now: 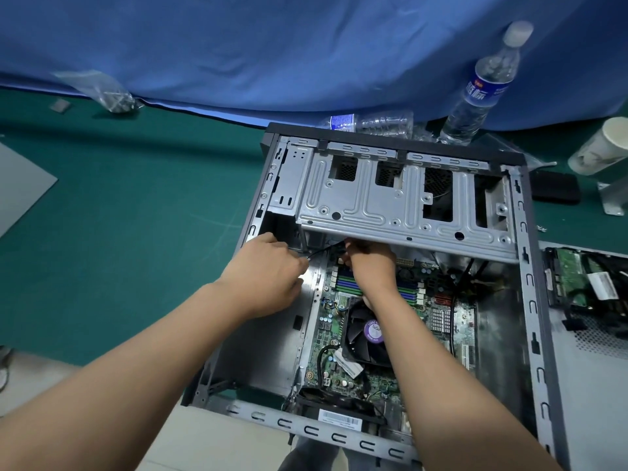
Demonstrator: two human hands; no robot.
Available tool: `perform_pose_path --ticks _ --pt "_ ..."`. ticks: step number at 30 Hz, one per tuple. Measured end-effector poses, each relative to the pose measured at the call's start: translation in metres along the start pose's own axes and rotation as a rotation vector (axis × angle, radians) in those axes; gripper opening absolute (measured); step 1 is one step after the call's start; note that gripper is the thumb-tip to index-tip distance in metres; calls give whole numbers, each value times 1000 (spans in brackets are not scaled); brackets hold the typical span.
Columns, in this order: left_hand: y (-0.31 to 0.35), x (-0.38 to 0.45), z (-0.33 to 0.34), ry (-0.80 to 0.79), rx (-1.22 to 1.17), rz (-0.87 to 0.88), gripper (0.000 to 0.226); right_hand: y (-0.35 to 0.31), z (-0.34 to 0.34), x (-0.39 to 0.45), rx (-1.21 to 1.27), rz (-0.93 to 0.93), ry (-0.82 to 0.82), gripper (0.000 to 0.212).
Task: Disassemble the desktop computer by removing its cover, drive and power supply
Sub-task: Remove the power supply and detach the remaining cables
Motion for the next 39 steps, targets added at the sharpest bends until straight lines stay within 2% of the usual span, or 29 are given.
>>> perform_pose_path --ticks 3,8,10,13,17,21,26,33,37,39 --pt "19 11 -4 -30 -250 -135 21 2 0 1 27 16 18 14" --pt "39 33 21 -177 -1097 -590 30 5 0 4 93 29 23 10" --pt "43 40 32 -213 -1368 -745 35 6 0 5 102 33 22 9" --pt "50 49 42 -184 -1585 -840 43 6 -1 6 127 32 17 11" --pt "58 58 46 -121 -1759 -836 52 6 -1 6 149 34 18 13" --pt "64 65 49 -112 -1821 -819 57 6 0 6 169 32 18 12" --pt "66 67 52 -100 -1787 -820 59 6 1 5 196 49 21 13" --pt "67 70 56 -114 -1397 -713 58 4 1 4 216 48 27 2" --pt "67 68 52 -125 -1258 -660 51 4 1 4 210 48 25 2" --pt "67 68 51 -123 -1266 -667 51 3 1 3 207 50 29 3"
Point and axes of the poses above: each hand's wrist, its own x-axis towards the middle knuckle, its own z-axis out of the palm, y = z × x, the point moved 2 cm from there along x, towards the middle knuckle, and after that the axes turned 15 degrees about x, right-handed, at the moved point
